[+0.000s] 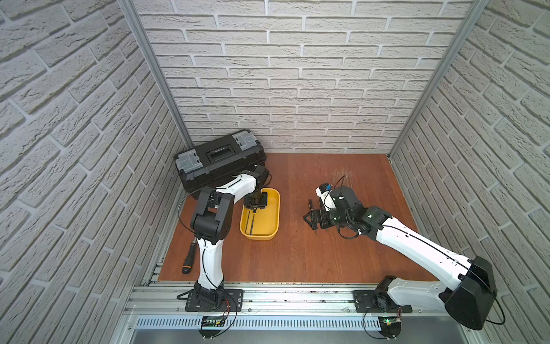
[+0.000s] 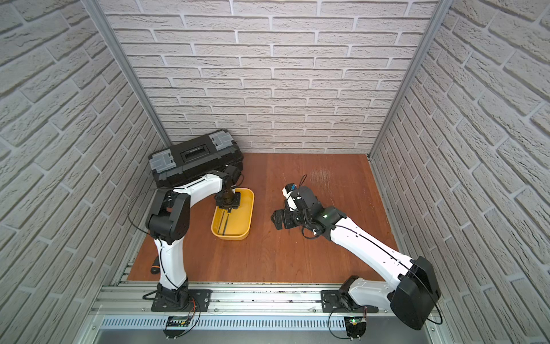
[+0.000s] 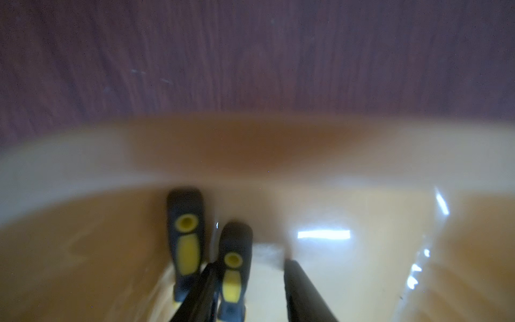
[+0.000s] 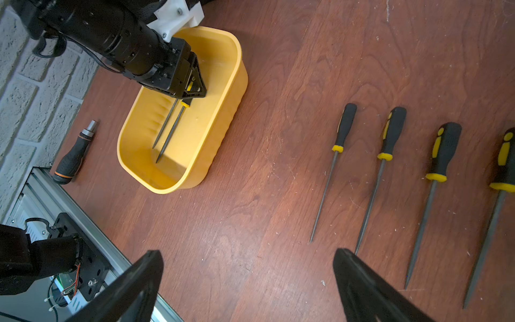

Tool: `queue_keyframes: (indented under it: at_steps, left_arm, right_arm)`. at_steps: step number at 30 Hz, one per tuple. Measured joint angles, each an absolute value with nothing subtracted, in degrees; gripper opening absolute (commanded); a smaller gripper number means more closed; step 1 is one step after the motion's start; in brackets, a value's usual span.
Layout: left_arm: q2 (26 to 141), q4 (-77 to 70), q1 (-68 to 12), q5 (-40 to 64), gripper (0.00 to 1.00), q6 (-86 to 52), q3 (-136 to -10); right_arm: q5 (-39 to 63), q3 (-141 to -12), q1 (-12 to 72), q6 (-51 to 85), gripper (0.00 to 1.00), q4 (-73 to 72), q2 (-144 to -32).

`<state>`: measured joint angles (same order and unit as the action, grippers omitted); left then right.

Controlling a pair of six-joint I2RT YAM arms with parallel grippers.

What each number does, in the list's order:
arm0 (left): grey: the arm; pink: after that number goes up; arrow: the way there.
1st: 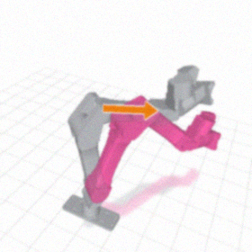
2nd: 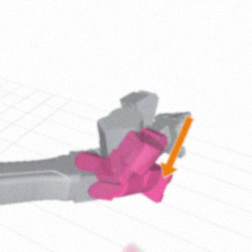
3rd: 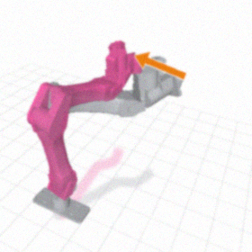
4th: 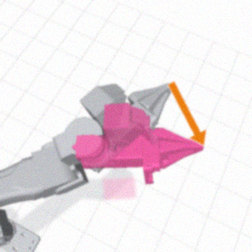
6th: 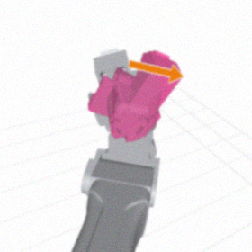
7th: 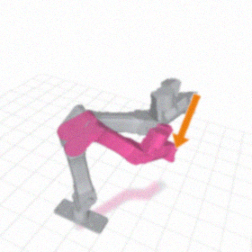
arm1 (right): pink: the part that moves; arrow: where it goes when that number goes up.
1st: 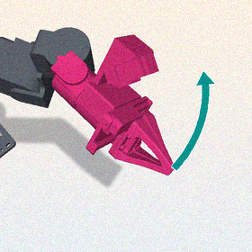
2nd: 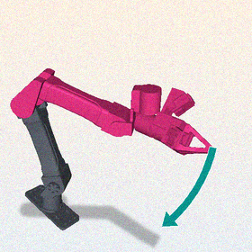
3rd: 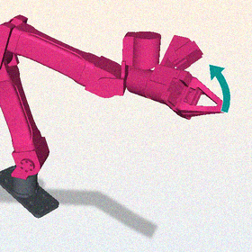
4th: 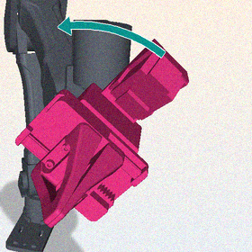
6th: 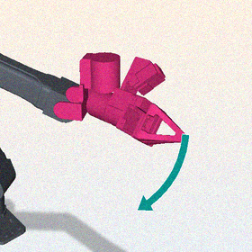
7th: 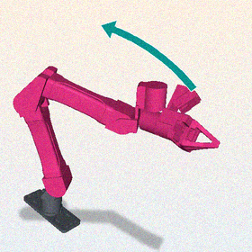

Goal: Take the file tool out of the storage box
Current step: Pick up the file tool from the storage box.

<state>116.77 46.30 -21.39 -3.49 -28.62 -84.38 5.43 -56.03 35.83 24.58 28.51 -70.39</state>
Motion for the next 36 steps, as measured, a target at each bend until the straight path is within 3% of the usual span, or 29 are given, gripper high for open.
queue_keyframes:
  at_steps: [13, 20, 36]
  left_arm:
    - [119.15, 46.85, -21.41, -2.9, 0.37, -28.62, -88.03]
    - [120.29, 46.72, -21.5, -2.83, 0.26, -28.58, -89.89]
    - [116.53, 44.49, -22.33, 3.62, 0.19, -30.55, -88.79]
  right_arm:
    - [5.08, -55.79, 35.81, 24.58, 0.99, 28.51, -70.39]
    - [4.82, -55.68, 35.81, 24.58, 0.99, 28.56, -70.39]
    - [5.89, -55.57, 35.77, 24.62, 0.96, 28.4, -70.46]
